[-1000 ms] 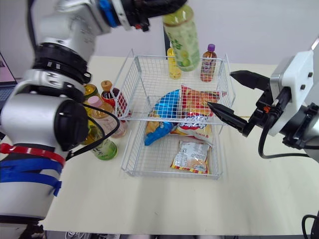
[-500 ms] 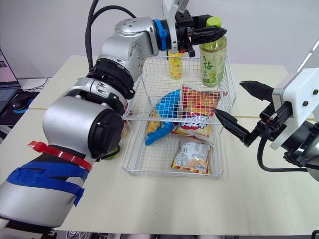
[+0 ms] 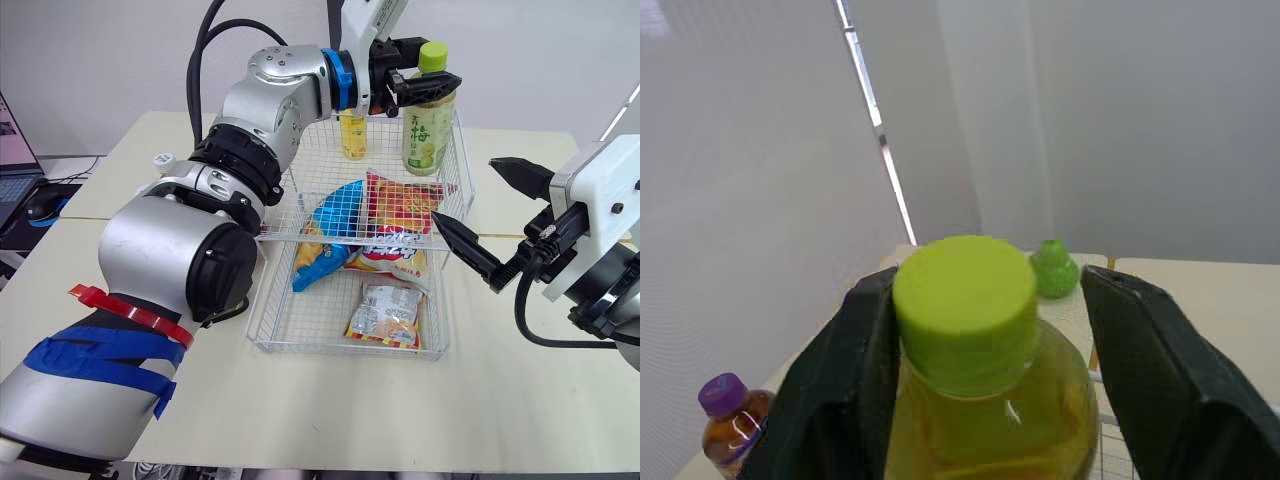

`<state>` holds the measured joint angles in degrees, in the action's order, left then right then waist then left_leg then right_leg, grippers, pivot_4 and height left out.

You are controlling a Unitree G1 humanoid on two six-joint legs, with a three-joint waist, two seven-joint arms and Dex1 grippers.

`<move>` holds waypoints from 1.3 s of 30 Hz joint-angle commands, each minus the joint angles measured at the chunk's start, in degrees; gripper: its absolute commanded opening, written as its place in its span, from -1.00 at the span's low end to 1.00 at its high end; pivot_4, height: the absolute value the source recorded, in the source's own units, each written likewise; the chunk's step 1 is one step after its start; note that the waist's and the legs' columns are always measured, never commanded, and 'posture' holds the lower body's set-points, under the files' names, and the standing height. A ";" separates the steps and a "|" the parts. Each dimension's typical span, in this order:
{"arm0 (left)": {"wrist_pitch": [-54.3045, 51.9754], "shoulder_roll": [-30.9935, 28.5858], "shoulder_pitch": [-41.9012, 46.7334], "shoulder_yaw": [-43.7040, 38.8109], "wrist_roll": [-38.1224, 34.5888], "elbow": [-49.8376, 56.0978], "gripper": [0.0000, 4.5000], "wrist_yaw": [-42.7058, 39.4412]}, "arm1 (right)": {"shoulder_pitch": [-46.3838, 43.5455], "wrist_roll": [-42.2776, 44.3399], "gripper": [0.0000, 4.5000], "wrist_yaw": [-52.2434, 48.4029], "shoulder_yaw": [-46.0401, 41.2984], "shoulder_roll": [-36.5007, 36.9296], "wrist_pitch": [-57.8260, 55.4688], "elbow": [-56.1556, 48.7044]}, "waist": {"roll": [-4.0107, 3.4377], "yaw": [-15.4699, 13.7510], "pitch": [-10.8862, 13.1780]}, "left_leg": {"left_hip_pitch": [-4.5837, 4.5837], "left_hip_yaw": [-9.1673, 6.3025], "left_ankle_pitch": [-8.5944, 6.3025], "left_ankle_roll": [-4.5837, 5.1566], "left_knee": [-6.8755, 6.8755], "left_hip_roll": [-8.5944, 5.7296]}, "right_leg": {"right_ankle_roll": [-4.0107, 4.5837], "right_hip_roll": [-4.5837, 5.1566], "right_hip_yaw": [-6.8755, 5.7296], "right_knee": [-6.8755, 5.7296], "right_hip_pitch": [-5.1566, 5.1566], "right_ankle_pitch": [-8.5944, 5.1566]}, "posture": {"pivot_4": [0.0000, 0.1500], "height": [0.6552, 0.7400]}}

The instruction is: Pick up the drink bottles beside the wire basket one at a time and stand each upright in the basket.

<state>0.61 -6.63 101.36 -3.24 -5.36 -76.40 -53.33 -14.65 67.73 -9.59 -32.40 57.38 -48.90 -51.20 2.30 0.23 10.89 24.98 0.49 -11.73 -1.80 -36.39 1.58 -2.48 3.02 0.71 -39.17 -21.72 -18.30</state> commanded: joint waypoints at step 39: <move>-43.14 -32.73 -71.35 -37.65 -25.37 103.93 0.99 20.75 | -45.76 -28.55 1.00 -49.07 40.15 -24.85 18.65 47.08 | -0.11 1.56 0.03 | -0.01 -0.35 0.04 -0.07 -0.63 0.51 | 0.02 0.03 0.18 -0.93 -0.26 0.01 | 1.00 1.00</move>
<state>-39.19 -38.40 31.42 -36.78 -27.72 21.51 -35.13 -58.63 39.44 -57.04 8.71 32.71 -31.26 -4.07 2.19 1.80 10.92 24.93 0.13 -11.69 -1.87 -37.01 2.08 -2.46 3.05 0.87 -40.10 -21.94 -18.29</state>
